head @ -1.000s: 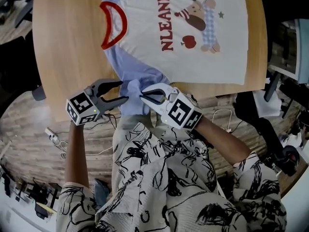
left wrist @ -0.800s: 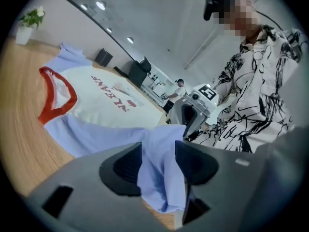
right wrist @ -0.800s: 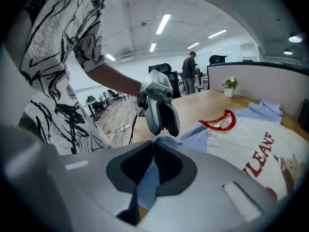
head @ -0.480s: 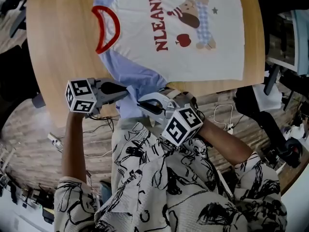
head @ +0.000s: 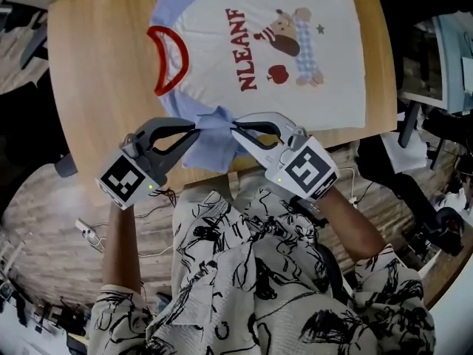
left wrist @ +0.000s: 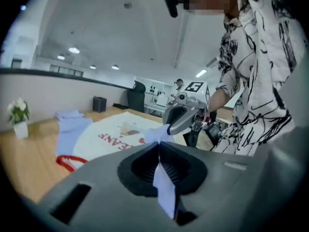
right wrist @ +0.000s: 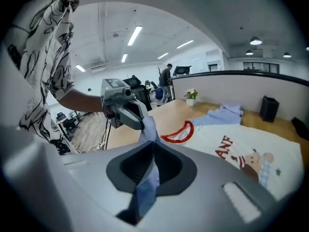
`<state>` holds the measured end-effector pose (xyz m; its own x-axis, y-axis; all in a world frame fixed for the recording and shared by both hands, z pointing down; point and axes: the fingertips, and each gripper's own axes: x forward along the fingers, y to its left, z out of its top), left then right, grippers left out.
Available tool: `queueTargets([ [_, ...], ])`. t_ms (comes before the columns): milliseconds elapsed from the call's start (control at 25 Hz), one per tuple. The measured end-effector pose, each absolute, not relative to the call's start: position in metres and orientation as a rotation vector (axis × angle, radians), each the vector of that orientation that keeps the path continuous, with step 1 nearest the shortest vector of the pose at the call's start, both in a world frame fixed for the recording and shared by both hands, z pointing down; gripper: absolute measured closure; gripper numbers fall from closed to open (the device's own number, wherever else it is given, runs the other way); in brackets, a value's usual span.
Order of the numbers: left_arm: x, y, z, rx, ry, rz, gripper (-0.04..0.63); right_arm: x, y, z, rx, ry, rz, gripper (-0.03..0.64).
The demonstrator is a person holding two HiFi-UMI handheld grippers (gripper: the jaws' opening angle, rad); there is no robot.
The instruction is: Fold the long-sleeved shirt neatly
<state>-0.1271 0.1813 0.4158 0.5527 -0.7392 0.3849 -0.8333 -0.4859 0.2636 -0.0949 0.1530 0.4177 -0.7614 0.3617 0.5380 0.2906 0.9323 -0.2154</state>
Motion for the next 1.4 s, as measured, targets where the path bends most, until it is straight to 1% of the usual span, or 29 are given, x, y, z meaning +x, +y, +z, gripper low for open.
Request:
queueTargets([
  [200, -0.145, 0.14, 0.377, 2.459, -1.418, 0.392, 0.584, -0.117, 0.114, 0.38, -0.4, -2.541, 0.063, 0.591],
  [400, -0.181, 0.094, 0.355, 2.357, -1.619, 0.394, 0.584, -0.148, 0.07, 0.355, -0.413, -2.586, 0.05, 0.591],
  [800, -0.27, 0.022, 0.339, 2.184, -1.902, 0.51, 0.583, -0.25, -0.014, 0.33, -0.545, -2.619, -0.146, 0.591],
  [920, -0.292, 0.007, 0.352, 2.154, -1.91, 0.535, 0.583, -0.275, -0.03, 0.338, -0.536, -2.609, -0.165, 0.591],
  [1080, -0.312, -0.013, 0.376, 2.135, -1.901, 0.544, 0.583, -0.29, -0.046, 0.361, -0.494, -2.579, -0.195, 0.591],
  [1240, -0.322, -0.029, 0.413, 2.088, -1.858, 0.565, 0.583, -0.297, -0.063, 0.397, -0.451, -2.544, -0.116, 0.59],
  [1400, -0.341, -0.044, 0.452, 2.011, -1.865, 0.623, 0.583, -0.315, -0.079, 0.438, -0.385, -2.511, -0.124, 0.589],
])
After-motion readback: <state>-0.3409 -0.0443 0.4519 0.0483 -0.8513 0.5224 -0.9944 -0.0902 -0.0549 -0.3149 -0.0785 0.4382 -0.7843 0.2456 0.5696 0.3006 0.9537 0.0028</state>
